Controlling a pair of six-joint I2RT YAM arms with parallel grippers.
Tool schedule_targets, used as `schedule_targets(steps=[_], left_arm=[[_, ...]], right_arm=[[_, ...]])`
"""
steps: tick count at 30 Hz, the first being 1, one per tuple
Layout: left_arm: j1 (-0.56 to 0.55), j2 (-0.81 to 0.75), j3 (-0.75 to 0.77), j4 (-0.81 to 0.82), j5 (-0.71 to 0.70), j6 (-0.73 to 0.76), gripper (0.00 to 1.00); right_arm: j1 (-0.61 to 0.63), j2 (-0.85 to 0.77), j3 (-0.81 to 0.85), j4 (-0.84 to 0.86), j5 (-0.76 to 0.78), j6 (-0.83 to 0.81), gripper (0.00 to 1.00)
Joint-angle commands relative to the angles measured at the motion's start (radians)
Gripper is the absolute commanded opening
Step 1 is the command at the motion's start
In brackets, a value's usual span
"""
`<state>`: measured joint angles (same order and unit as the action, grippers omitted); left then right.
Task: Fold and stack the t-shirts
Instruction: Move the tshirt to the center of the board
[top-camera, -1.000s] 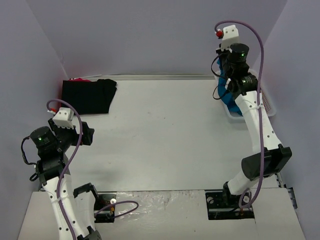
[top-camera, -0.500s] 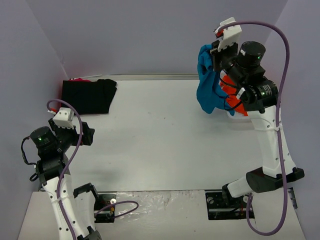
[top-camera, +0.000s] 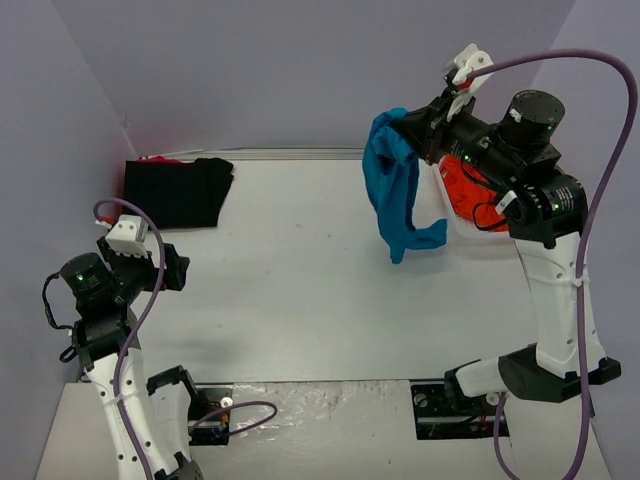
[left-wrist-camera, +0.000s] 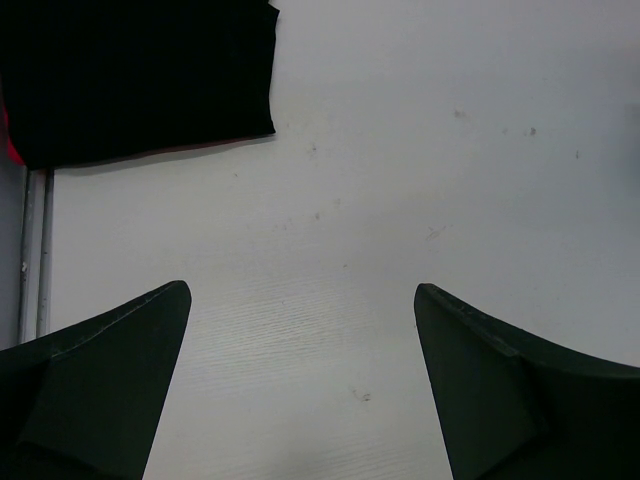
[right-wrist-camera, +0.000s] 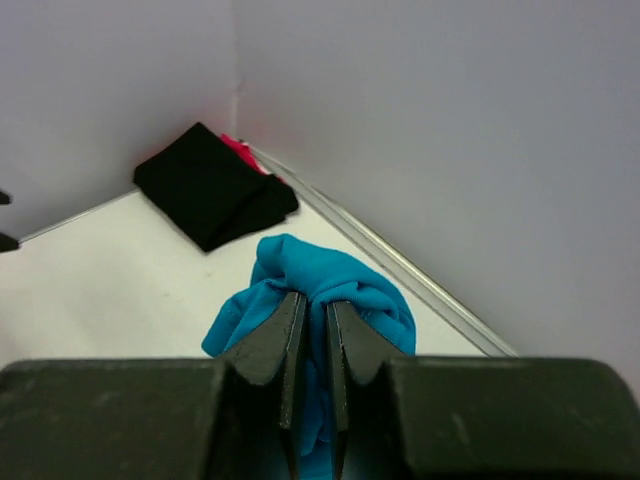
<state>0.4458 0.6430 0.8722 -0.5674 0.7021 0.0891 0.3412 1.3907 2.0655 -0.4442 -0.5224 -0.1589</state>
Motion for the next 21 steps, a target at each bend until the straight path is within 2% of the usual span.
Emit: schedule_targets(steps=[1,5,8,9,10,11,12,13,15,21], left_arm=[[0.008,-0.009,0.004,0.038,0.01,-0.014,0.94],[0.008,-0.008,0.002,0.043,0.008,-0.017,0.94],[0.008,-0.006,0.002,0.041,0.011,-0.014,0.94],[0.008,-0.008,0.002,0.04,0.011,-0.012,0.94],[0.01,-0.009,0.004,0.035,0.01,-0.011,0.94],[0.01,-0.011,0.004,0.034,0.01,-0.008,0.94],[0.01,-0.017,0.002,0.034,0.008,-0.006,0.94],[0.01,-0.019,0.002,0.032,0.013,-0.006,0.94],[0.01,-0.016,0.002,0.035,0.016,-0.008,0.94],[0.008,-0.006,0.005,0.034,0.023,-0.005,0.94]], right_arm=[[0.001,0.002,-0.082,0.048,-0.214,0.038,0.0],[0.038,0.063,-0.172,0.044,-0.321,0.016,0.0],[0.094,0.123,-0.192,0.039,-0.309,-0.004,0.01],[0.105,0.139,-0.206,0.033,-0.32,-0.036,0.2],[0.122,0.154,-0.22,0.032,-0.289,-0.053,0.46],[0.13,0.18,-0.238,0.027,-0.259,-0.07,0.5],[0.134,0.194,-0.281,0.021,-0.234,-0.127,0.63],[0.137,0.223,-0.306,0.012,-0.194,-0.152,1.0],[0.134,0.276,-0.353,-0.03,-0.147,-0.245,1.0],[0.128,0.295,-0.499,-0.034,-0.068,-0.337,1.0]])
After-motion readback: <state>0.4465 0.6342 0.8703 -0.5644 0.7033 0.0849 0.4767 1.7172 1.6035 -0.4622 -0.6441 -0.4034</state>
